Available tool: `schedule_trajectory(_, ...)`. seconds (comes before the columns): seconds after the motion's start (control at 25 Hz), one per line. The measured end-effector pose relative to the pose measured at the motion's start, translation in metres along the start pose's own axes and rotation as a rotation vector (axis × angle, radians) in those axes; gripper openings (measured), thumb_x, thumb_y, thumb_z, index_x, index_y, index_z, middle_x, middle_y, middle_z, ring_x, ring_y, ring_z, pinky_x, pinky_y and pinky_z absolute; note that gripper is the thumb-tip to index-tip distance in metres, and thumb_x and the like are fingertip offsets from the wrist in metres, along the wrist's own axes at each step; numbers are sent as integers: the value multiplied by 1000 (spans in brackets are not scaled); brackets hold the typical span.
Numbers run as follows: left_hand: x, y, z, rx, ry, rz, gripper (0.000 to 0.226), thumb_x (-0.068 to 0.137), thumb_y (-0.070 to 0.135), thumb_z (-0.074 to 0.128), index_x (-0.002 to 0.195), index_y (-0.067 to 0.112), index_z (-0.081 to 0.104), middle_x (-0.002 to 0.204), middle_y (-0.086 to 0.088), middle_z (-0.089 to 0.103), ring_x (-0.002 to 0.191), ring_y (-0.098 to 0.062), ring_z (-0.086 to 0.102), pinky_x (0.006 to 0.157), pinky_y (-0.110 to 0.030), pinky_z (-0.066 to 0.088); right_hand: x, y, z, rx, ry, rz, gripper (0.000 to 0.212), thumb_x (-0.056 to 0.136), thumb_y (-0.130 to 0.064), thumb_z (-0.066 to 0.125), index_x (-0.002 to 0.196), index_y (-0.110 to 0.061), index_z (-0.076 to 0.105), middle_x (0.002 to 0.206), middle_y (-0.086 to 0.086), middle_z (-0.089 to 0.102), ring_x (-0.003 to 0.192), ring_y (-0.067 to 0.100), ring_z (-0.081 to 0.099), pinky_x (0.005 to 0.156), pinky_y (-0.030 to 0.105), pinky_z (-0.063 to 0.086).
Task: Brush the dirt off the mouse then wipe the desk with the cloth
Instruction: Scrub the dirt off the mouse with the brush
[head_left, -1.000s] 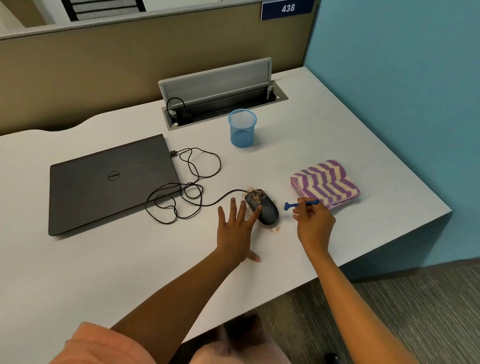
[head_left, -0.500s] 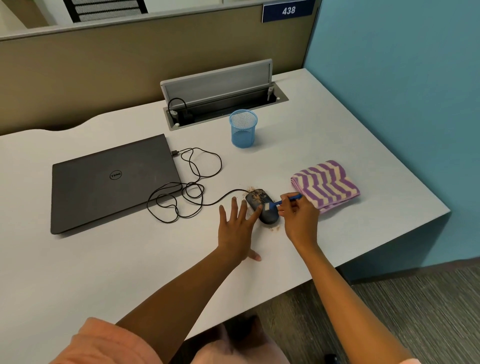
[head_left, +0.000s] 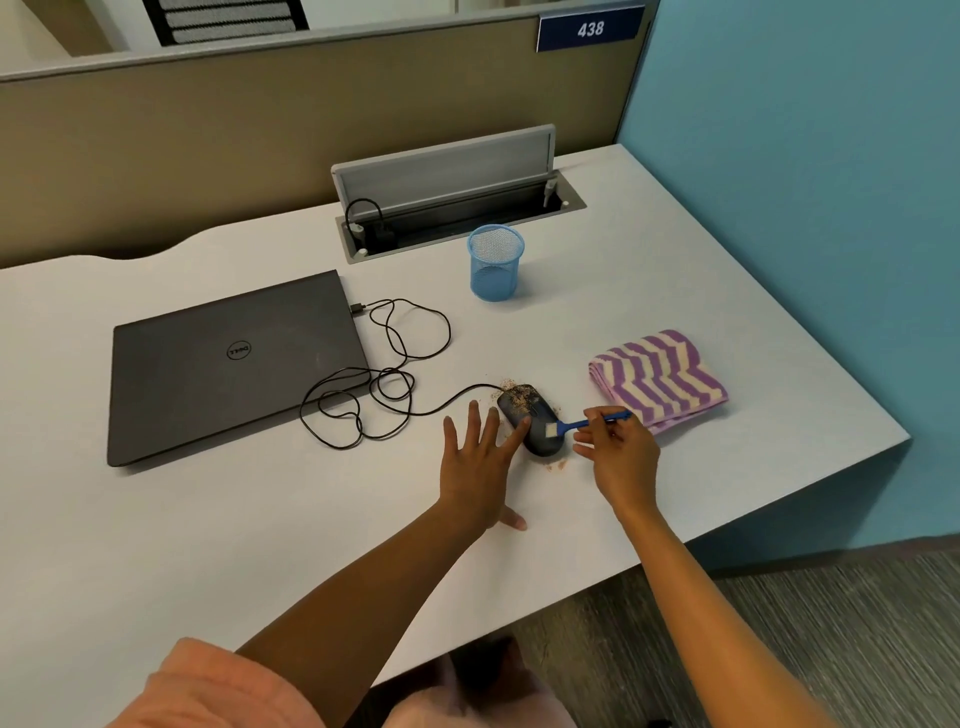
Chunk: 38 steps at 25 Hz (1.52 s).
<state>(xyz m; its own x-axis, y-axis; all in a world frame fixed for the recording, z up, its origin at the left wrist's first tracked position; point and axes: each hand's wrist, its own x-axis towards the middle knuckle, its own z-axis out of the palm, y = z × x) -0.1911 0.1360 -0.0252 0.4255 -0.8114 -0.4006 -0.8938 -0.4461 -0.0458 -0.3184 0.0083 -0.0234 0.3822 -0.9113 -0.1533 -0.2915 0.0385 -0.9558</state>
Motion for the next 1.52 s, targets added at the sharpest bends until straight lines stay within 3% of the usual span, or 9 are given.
schedule_trajectory(0.16, 1, -1, 2, -10, 6, -2, 133, 67, 77, 69, 154, 33, -22, 165, -12, -14, 146, -39, -24, 113, -63, -12, -3, 8, -5, -132, 89, -40, 25, 95, -27, 56, 107, -6, 62, 92, 10, 72, 74, 15, 71, 66, 24, 59)
schedule_trajectory(0.36, 1, -1, 3, -12, 7, 2, 134, 66, 77, 69, 153, 33, -22, 165, -13, -13, 146, -40, -25, 114, -62, -11, 0, -3, 9, -138, -8, -93, 27, 96, -28, 55, 108, -5, 63, 96, 11, 72, 85, 22, 72, 73, 37, 61)
schedule_trajectory(0.52, 3, -3, 5, -26, 13, 6, 134, 66, 77, 70, 153, 34, -21, 165, -12, -12, 146, -39, -24, 114, -62, -11, 7, -8, 8, -353, 115, -186, 31, 97, -35, 48, 107, -8, 61, 96, 11, 72, 85, 24, 70, 74, 40, 60)
schedule_trajectory(1.0, 4, -3, 6, -45, 1, 10, 133, 66, 77, 70, 154, 34, -21, 164, -12, -15, 146, -39, -26, 113, -61, -14, 45, -42, 33, -464, -69, -257, 32, 98, -31, 51, 112, -5, 63, 99, 12, 73, 89, 25, 70, 78, 41, 59)
schedule_trajectory(1.16, 5, -5, 7, -50, 0, 16, 134, 66, 77, 69, 153, 34, -23, 164, -12, -16, 146, -39, -26, 113, -61, -15, 41, -35, 25, -593, -89, -245, 32, 97, -32, 52, 110, -6, 64, 98, 11, 73, 87, 24, 69, 73, 34, 58)
schedule_trajectory(1.36, 6, -5, 8, -70, -9, 17, 134, 65, 77, 70, 153, 35, -22, 165, -11, -15, 146, -38, -26, 112, -61, -15, 52, -47, 44, -405, -127, -198, 30, 97, -28, 53, 113, -4, 63, 103, 14, 73, 94, 27, 69, 83, 44, 58)
schedule_trajectory(1.52, 6, -6, 10, -89, -9, 18, 134, 65, 76, 71, 153, 36, -22, 165, -11, -14, 146, -38, -26, 112, -61, -16, 52, -39, 30, -479, -105, -216, 28, 97, -30, 53, 109, -8, 64, 97, 10, 73, 86, 23, 70, 75, 36, 59)
